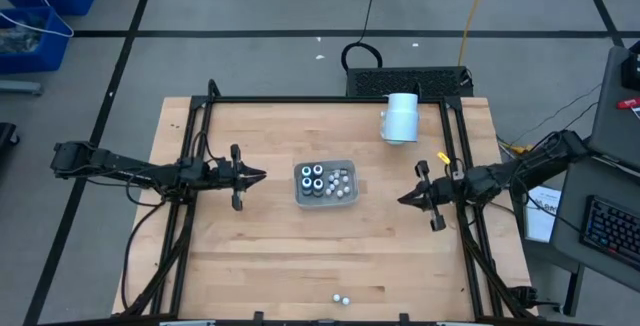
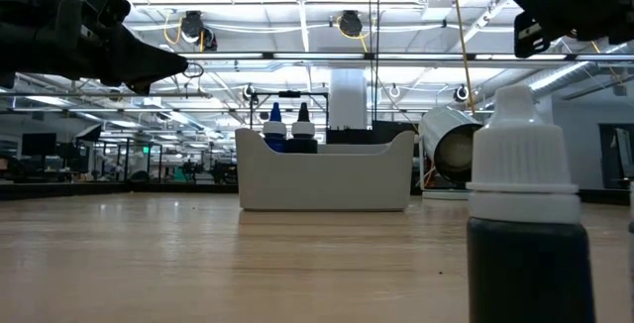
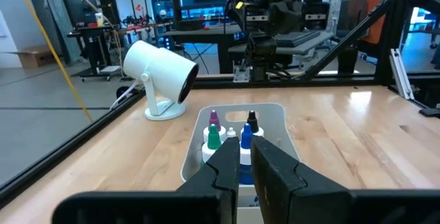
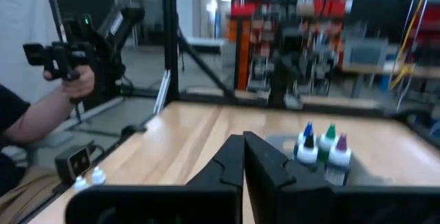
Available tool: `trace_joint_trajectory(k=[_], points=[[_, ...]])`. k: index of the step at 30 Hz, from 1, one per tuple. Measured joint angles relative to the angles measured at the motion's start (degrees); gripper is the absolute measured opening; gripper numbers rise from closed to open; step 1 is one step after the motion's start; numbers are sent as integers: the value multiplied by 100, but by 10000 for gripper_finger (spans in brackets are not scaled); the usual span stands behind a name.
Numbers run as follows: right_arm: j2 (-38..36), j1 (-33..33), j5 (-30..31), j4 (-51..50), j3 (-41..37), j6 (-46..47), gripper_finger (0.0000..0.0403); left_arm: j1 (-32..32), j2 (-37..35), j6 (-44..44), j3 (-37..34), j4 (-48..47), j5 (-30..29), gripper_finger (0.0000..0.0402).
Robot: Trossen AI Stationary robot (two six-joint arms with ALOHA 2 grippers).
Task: Pick & Place food coloring
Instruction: Put the small blue food coloring bottle into the gray bin
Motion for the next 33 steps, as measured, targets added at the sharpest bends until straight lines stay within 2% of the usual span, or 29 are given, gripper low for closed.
trace_joint_trajectory(k=[6,16,21,26,30,33], points=[[42,-4,6,927,-580,-341,1,0,-1,-36,0,0,4,44],[81,-7,136,642,-636,-409,1,-11,0,621,0,24,226,44],[83,-7,133,625,-640,-539,1,-133,8,320,349,-311,189,42],[83,-7,131,603,-647,-662,1,-686,530,383,1662,-1787,84,9],[81,-7,136,649,-649,-724,1,-1263,1464,392,3143,-3031,-370,11],[81,-7,140,734,-649,-726,1,-1636,2302,364,4304,-4017,-428,10]])
